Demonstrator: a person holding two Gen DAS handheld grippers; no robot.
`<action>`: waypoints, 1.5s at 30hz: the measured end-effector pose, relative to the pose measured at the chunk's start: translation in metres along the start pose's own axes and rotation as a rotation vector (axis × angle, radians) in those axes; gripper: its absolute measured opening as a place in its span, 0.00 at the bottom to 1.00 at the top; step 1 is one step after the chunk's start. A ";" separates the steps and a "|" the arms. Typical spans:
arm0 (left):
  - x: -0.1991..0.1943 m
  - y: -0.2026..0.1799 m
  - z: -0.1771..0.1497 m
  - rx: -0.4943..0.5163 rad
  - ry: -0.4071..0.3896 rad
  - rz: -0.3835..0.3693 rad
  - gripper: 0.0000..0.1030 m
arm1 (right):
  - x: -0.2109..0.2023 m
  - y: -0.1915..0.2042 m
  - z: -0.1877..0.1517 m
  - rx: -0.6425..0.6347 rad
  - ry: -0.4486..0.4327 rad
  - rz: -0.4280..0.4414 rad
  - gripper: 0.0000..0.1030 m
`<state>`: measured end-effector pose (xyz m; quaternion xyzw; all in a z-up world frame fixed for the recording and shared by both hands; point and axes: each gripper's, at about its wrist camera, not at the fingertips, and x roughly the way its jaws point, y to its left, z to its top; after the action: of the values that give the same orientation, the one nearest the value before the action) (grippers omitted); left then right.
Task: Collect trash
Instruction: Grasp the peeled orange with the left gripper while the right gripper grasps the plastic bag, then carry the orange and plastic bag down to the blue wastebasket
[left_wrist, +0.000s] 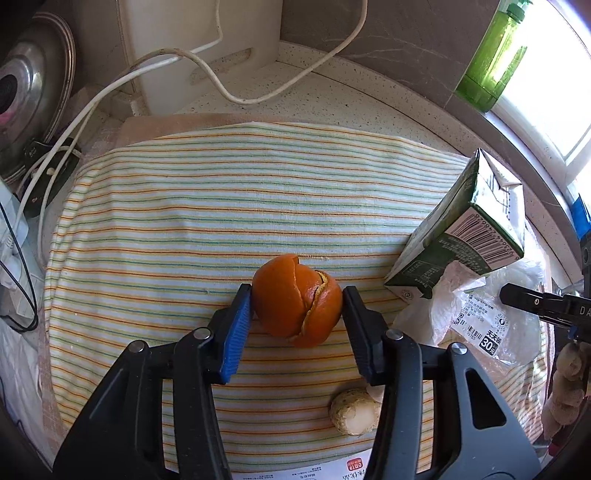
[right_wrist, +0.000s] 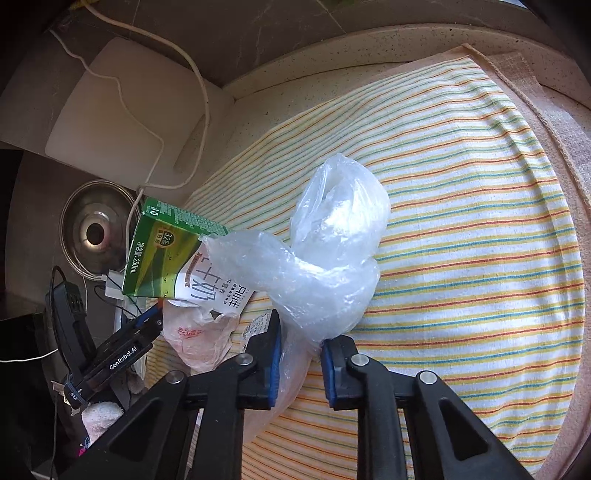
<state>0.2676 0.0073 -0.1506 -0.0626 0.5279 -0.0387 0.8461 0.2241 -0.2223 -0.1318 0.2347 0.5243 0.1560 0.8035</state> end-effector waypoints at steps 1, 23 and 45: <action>-0.002 0.001 -0.001 0.000 -0.006 0.006 0.48 | -0.002 0.001 -0.001 -0.002 -0.006 0.002 0.15; -0.077 0.021 -0.037 -0.066 -0.123 0.008 0.46 | -0.068 0.010 -0.022 -0.056 -0.120 0.025 0.11; -0.154 0.037 -0.144 -0.113 -0.178 -0.038 0.46 | -0.094 0.055 -0.111 -0.180 -0.097 0.041 0.10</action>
<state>0.0708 0.0544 -0.0815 -0.1232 0.4510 -0.0192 0.8838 0.0849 -0.1993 -0.0677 0.1798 0.4639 0.2074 0.8423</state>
